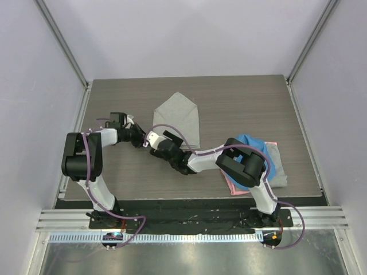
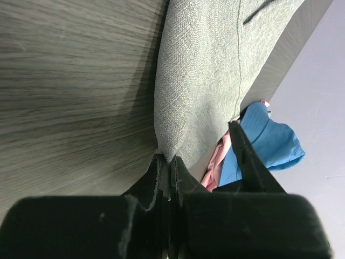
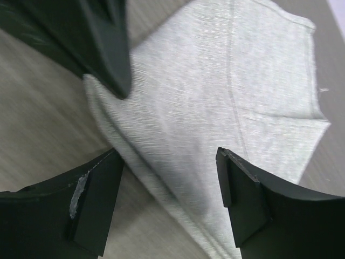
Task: Fold the napkin, place the utensils inside, and roll it up
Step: Place the utensil onto the napkin
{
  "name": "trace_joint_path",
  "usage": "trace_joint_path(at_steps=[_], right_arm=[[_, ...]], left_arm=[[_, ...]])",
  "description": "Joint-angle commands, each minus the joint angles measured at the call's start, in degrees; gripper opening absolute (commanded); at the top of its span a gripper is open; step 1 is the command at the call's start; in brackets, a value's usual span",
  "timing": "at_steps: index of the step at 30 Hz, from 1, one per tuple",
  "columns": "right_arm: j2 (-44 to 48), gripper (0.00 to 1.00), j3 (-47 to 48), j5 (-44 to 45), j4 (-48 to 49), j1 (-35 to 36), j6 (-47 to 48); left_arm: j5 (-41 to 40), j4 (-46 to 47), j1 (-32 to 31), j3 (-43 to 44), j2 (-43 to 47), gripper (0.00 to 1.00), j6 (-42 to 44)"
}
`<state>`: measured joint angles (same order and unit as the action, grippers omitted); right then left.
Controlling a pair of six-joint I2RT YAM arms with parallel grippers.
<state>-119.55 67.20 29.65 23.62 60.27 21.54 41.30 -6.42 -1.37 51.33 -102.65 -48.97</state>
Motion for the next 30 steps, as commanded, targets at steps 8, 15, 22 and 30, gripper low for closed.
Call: trace_joint_path(at_steps=[8,15,22,30], right_arm=[[0.71,0.70,-7.60,12.89,9.25,-0.15,5.44],[2.12,0.64,-12.62,12.01,14.35,-0.07,9.65],[2.74,0.35,-13.41,7.89,13.84,-0.06,13.35],[4.76,0.18,-5.16,-5.27,-8.46,-2.08,8.52]], left_arm=[[2.21,-1.58,3.47,-0.27,2.11,0.00,1.51],[2.56,-1.32,3.56,-0.18,1.84,0.00,1.60],[0.63,-2.98,3.56,1.31,1.58,0.00,3.61],[-7.69,-2.64,3.56,2.55,2.63,0.58,3.71]])
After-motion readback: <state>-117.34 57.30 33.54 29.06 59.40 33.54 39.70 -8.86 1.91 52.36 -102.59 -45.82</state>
